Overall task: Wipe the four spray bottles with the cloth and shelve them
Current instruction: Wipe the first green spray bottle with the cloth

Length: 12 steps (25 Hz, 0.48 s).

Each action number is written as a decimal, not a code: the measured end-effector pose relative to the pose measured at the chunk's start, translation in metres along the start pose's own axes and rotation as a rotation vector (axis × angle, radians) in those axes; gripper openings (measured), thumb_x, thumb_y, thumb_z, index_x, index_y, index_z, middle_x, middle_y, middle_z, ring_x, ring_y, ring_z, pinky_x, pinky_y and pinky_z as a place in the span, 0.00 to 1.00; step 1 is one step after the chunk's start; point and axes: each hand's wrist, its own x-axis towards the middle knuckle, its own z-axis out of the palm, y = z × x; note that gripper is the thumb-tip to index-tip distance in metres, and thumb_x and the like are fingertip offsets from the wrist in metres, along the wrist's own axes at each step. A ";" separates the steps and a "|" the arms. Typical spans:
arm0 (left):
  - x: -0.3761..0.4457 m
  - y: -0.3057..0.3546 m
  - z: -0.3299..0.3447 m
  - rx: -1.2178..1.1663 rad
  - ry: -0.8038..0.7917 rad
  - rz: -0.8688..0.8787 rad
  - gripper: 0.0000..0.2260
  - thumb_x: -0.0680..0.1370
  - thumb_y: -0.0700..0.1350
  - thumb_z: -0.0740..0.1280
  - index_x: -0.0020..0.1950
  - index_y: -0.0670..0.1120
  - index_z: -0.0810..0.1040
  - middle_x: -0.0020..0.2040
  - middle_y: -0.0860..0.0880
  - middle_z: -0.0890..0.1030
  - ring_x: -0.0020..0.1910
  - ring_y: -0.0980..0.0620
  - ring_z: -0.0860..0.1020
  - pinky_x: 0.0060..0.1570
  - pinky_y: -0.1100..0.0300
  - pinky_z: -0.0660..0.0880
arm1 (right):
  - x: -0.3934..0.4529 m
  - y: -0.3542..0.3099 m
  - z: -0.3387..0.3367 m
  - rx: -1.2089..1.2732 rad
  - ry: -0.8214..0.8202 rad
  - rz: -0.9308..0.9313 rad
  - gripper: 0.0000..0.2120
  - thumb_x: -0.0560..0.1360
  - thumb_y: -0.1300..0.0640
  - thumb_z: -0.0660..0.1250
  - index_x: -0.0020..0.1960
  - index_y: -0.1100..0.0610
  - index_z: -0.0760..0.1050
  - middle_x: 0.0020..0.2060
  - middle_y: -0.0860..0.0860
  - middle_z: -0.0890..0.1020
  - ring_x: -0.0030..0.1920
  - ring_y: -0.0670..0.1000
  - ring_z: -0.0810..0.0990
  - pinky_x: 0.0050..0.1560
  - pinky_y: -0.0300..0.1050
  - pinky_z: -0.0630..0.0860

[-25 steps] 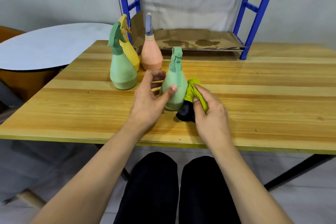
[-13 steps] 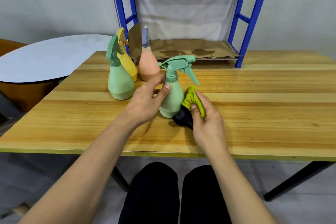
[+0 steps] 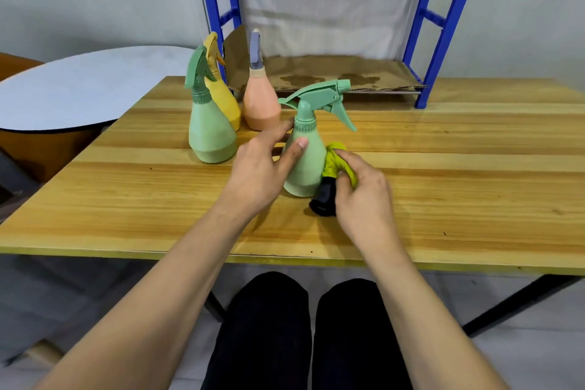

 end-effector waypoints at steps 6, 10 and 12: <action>0.001 0.001 -0.003 0.015 0.001 -0.013 0.24 0.82 0.61 0.64 0.74 0.52 0.75 0.66 0.51 0.82 0.64 0.52 0.81 0.64 0.49 0.77 | 0.013 -0.010 0.004 0.058 -0.001 -0.160 0.20 0.78 0.64 0.62 0.67 0.52 0.78 0.62 0.50 0.82 0.62 0.48 0.78 0.66 0.34 0.69; 0.000 0.009 -0.002 0.035 -0.006 -0.048 0.23 0.82 0.59 0.65 0.75 0.52 0.73 0.67 0.50 0.81 0.64 0.50 0.80 0.63 0.51 0.77 | -0.001 0.017 0.001 -0.127 -0.036 -0.104 0.22 0.78 0.66 0.62 0.69 0.51 0.76 0.64 0.52 0.80 0.63 0.52 0.77 0.61 0.28 0.64; 0.002 0.013 0.000 0.075 -0.023 -0.086 0.25 0.79 0.60 0.68 0.74 0.52 0.73 0.65 0.50 0.81 0.63 0.49 0.79 0.60 0.54 0.76 | 0.004 0.017 0.000 -0.145 -0.067 -0.116 0.22 0.78 0.63 0.63 0.70 0.50 0.75 0.66 0.51 0.79 0.64 0.53 0.77 0.62 0.35 0.66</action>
